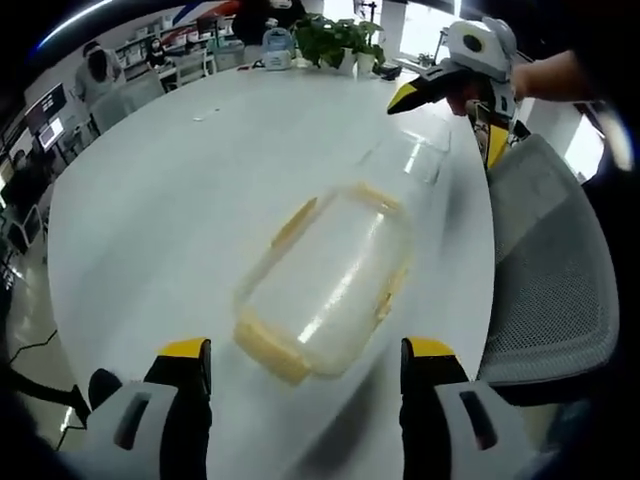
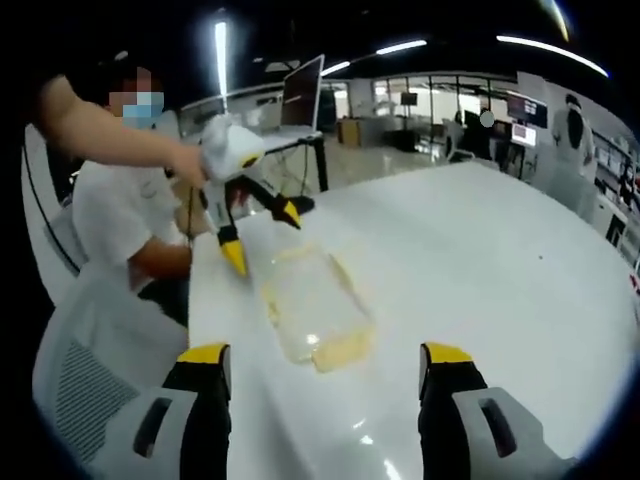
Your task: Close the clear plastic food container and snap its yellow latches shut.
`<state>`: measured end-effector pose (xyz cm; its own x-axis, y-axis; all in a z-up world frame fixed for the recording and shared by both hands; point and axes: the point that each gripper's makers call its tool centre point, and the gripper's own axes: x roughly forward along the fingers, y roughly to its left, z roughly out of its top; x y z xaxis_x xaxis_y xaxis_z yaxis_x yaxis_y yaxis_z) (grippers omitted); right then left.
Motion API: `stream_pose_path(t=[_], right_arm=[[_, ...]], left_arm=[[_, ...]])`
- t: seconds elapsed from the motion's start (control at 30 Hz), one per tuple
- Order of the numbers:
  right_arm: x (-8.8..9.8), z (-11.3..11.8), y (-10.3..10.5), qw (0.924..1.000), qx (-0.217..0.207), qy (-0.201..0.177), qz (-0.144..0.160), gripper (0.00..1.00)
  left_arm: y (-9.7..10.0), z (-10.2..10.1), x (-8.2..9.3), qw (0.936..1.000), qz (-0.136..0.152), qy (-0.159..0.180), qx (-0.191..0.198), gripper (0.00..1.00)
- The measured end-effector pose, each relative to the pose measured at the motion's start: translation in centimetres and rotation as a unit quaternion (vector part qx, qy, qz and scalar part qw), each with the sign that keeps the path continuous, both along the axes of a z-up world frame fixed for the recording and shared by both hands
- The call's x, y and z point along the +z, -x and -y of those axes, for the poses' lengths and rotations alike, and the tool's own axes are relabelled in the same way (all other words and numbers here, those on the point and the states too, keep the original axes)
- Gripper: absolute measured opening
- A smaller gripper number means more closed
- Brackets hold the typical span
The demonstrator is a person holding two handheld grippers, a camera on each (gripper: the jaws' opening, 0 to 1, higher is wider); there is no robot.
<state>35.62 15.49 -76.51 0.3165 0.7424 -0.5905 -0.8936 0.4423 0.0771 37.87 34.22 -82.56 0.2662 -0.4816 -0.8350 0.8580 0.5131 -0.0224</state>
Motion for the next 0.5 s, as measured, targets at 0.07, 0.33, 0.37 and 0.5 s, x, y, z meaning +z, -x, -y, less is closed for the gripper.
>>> stream_pose_path(t=[0.07, 0.33, 0.37, 0.5], right_arm=[[-0.3, -0.1, 0.0, 0.9999, 0.008, 0.008, 0.001, 0.77], [-1.1, -0.6, -0.3, 0.9994, 0.025, 0.026, 0.001, 0.76], [-1.3, -0.7, -0.3, 0.9991, 0.030, 0.031, 0.001, 0.76], [-2.0, -0.9, -0.4, 0.9980, 0.043, 0.046, 0.000, 0.75]], left_arm=[[0.0, -0.1, -0.1, 1.0000, -0.001, -0.001, -0.003, 0.77], [0.0, -0.3, -0.7, 0.9995, -0.008, -0.014, -0.026, 0.76], [0.0, -0.3, -0.8, 0.9994, -0.009, -0.016, -0.030, 0.75], [-0.1, -0.4, -1.1, 0.9988, -0.011, -0.025, -0.042, 0.75]])
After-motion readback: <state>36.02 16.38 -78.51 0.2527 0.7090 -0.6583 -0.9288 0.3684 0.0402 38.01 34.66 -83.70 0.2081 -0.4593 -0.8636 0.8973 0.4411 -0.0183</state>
